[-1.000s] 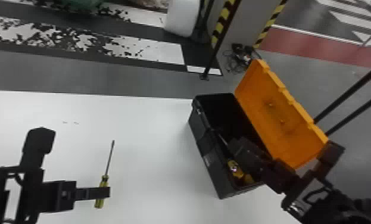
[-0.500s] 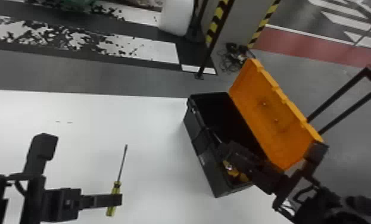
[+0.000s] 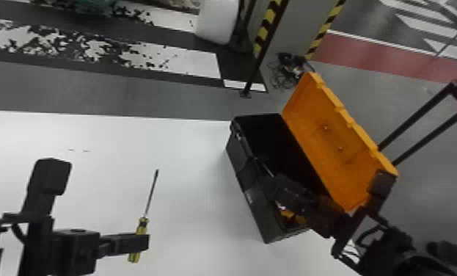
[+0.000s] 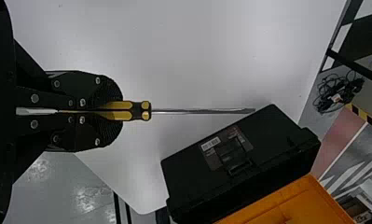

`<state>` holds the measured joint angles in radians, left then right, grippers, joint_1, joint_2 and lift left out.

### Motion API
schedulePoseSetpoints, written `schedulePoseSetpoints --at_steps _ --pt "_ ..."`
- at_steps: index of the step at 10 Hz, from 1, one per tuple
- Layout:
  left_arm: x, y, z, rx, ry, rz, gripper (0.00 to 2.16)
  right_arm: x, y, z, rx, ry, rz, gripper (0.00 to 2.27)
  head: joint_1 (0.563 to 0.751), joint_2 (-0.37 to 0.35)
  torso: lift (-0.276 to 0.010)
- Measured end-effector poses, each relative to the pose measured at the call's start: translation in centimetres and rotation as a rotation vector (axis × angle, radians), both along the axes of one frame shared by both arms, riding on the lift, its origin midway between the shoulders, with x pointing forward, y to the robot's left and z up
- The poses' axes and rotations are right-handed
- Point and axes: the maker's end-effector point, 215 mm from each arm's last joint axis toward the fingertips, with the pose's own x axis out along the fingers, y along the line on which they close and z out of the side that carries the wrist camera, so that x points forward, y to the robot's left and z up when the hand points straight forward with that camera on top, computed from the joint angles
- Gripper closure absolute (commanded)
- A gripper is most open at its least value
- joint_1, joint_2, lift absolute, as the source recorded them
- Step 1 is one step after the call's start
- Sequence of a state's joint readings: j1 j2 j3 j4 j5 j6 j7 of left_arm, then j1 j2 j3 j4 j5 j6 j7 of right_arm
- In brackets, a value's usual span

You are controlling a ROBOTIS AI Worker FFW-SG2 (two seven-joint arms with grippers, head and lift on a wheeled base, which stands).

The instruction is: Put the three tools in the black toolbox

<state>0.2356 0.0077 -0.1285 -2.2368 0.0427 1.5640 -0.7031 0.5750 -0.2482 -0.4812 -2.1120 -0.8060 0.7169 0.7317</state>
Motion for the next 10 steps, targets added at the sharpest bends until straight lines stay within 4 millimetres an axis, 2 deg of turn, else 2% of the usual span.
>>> schedulePoseSetpoints --at_steps 4,6,10 --pt "-0.4 -1.5 0.9 0.046 -0.055 -0.045 1.74 -0.2 2.8 -0.6 -0.006 0.034 0.060 0.08 0.695 -0.350 -0.055" --pt "-0.8 -2.0 1.1 0.000 -0.039 -0.057 1.74 -0.5 4.0 -1.0 -0.009 0.043 0.078 0.08 0.695 -0.350 -0.055" --pt "-0.1 -4.0 4.8 -0.233 -0.026 -0.100 1.74 -1.4 4.3 -0.8 -0.014 0.048 0.082 0.08 0.695 -0.350 -0.055"
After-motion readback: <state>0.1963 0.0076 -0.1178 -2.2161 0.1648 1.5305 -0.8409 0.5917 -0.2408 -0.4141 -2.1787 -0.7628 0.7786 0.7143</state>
